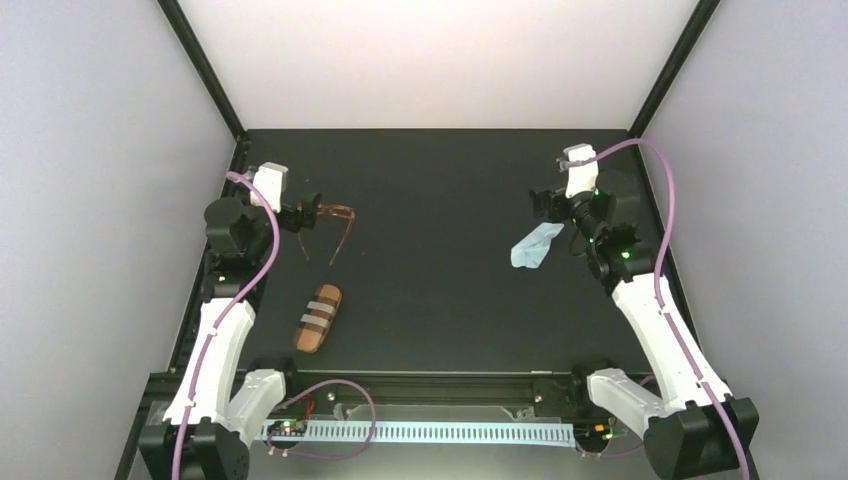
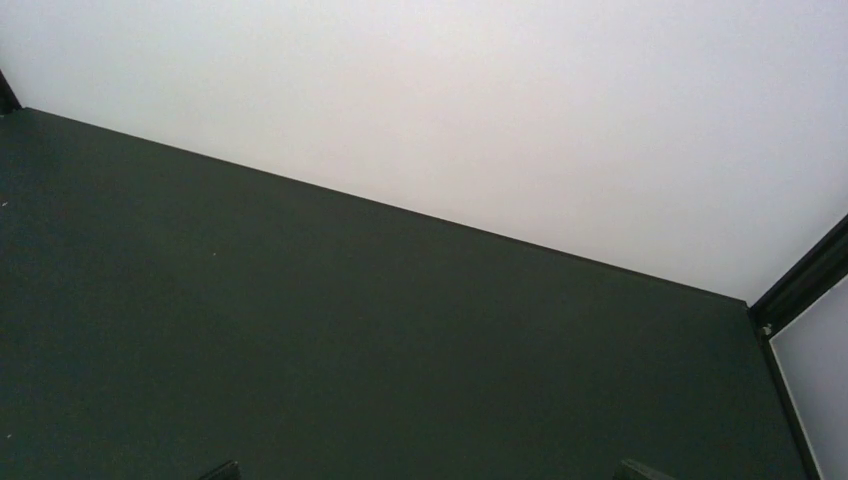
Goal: Organize the sunglasses
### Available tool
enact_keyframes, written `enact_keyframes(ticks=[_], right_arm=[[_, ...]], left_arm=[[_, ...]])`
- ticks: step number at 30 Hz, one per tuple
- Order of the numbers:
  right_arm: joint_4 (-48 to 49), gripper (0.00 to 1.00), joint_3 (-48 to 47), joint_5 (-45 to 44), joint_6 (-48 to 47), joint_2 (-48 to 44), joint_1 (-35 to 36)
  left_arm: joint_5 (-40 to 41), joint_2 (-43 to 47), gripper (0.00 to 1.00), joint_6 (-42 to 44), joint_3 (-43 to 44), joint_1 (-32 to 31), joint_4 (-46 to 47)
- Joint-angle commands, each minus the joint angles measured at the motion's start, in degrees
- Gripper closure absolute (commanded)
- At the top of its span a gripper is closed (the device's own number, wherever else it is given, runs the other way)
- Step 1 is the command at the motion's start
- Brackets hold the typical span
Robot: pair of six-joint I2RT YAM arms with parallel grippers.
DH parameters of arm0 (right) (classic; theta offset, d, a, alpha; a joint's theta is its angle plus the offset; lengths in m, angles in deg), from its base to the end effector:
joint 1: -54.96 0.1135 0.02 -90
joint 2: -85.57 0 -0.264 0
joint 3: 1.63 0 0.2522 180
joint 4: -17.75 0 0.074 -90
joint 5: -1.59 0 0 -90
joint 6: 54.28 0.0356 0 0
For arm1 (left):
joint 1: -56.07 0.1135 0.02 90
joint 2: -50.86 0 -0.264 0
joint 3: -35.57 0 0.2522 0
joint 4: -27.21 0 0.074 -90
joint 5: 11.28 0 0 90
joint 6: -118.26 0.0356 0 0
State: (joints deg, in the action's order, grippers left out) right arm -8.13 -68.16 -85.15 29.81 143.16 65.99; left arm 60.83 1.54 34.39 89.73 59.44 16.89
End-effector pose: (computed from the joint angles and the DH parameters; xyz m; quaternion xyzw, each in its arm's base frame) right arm 0.2277 0.0465 0.3437 -0.1351 0.7920 0.0494 0.5934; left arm 0.2069 0.0012 0.3247 0.1221 0.7284 -0.0597 0.6716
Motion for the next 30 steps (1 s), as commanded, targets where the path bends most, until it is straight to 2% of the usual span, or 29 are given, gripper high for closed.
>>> enact_keyframes(ticks=[1, 12, 16, 20, 23, 25, 30], right_arm=[[-0.15, 0.00, 0.92, 2.04, -0.80, -1.48, 0.32], [0.12, 0.00, 1.73, 2.62, -0.89, -2.28, 0.36], [0.44, 0.00, 2.10, 2.29, -1.33, -2.85, 0.39], [0.82, 0.00, 2.55, 1.86, -1.95, -3.38, 0.40], [1.05, 0.00, 2.92, 2.40, -2.58, -3.18, 0.41], [1.15, 0.00, 3.06, 2.53, -3.06, -2.86, 0.35], [1.47, 0.00, 3.47, 2.36, -4.14, -2.66, 0.40]], left_arm=[[-3.92, 1.18, 0.01, -1.37, -0.56, 0.86, -0.62], [-6.56, 1.82, 0.01, -1.20, -0.54, 1.18, -0.63], [-8.72, 1.59, 0.01, 2.92, 0.75, 1.22, -3.64], [-17.34, 1.60, 0.01, 19.65, 0.92, 1.12, -13.29], [-22.07, 1.49, 0.01, 41.52, 1.37, 0.50, -28.70], [-20.09, 1.40, 0.01, 47.54, 1.44, -0.17, -36.41], [-14.12, 1.33, 0.01, 56.16, -1.52, -1.68, -47.91]])
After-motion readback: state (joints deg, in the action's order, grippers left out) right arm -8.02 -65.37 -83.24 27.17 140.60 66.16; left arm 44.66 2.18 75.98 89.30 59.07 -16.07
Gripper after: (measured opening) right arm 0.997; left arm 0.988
